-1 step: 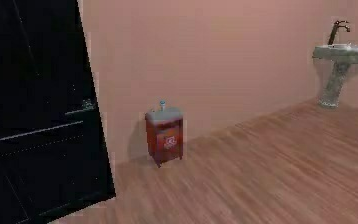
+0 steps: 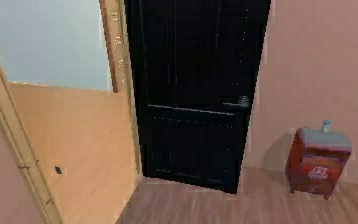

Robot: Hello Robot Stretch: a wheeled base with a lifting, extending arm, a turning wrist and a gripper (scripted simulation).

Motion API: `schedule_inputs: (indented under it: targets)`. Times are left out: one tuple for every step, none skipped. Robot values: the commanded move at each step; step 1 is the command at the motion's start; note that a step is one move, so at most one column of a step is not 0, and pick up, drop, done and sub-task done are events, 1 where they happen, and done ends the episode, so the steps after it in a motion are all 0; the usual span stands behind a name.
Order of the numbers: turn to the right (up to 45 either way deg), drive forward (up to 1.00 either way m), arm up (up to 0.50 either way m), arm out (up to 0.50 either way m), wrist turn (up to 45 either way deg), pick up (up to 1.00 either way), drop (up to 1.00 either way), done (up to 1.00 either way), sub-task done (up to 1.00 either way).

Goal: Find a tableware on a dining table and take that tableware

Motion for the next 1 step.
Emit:
schedule_inputs:
  targets:
    - [-12.0,0.00,0.00,0.00,0.0,0.00,0.00,0.00,0.00]
